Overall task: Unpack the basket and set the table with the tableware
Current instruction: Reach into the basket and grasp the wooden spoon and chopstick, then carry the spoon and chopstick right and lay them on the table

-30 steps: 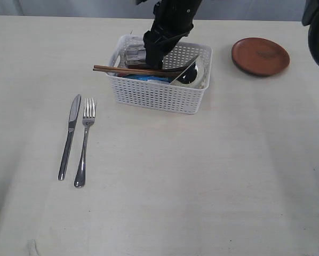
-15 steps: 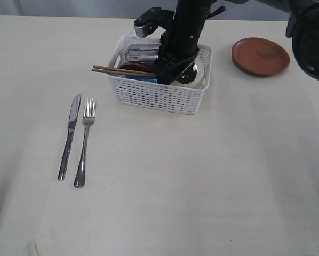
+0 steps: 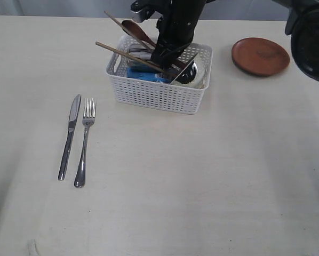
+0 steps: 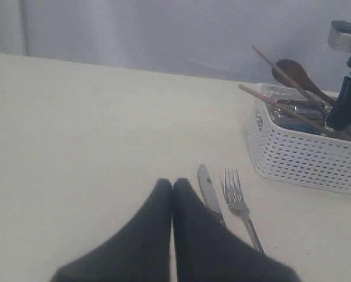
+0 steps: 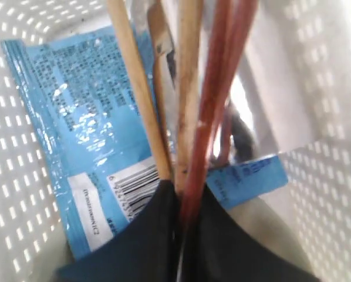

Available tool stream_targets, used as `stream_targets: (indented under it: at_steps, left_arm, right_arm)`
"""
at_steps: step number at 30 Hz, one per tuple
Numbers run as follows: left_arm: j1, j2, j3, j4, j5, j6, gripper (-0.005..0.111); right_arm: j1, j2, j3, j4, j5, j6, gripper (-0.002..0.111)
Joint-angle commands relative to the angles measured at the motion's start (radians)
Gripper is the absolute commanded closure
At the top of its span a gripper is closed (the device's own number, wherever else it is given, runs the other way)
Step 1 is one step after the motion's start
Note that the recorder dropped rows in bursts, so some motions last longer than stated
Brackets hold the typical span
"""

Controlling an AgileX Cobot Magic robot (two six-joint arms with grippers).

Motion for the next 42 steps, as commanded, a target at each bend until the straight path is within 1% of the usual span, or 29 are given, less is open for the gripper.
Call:
stream_targets:
  at_steps: [1,10,15,19,24,27,32,35,38,42]
  left_arm:
    - [0.001,-0.004,0.003,-0.004,-0.011,0.001,0.107]
    - [0.001,-0.004,0.003,-0.004,-0.011,0.001,0.107]
    - [0.001,-0.004,0.003,-0.004,-0.011,0.001,0.107]
    - [0.001,-0.004,0.003,-0.004,-0.011,0.001,0.107]
    - [0.001,-0.004,0.003,-0.004,-0.011,0.001,0.107]
    - [0.001,-0.004,0.003,-0.004,-0.011,0.001,0.107]
    - [0.001,-0.004,0.003,-0.004,-0.011,0.001,0.107]
    - [0.001,-0.004,0.003,-0.004,-0.011,0.001,0.107]
    - [0.001,-0.004,0.003,-0.004,-0.011,0.001,0.107]
    - [0.001,-0.004,0.003,-0.004,-0.011,0.001,0.107]
  right_arm:
    - [-0.005,-0.038,-0.014,-0.011,-0.004,0.000,0.109]
    - [-0.005,-0.113,-0.014,-0.004,-0.011,0.000,0.109]
    - [-0.021,-0.192,-0.014,-0.008,-0.023,0.054,0.109]
    - [-0.088,-0.263,-0.014,-0.008,-0.002,0.132,0.109]
    - [-0.241,-0.340,0.041,-0.008,0.005,0.259,0.109]
    - [-0.359,-0.381,0.163,-0.006,0.005,0.326,0.109]
    - [-0.537,-0.443,0.439,0.003,-0.017,0.448,0.109]
    - [-0.620,-0.470,0.581,0.049,-0.060,0.457,0.109]
    - [-0.679,-0.495,0.715,0.140,-0.126,0.457,0.109]
    - [-0.699,-0.499,0.838,0.145,-0.186,0.454,0.109]
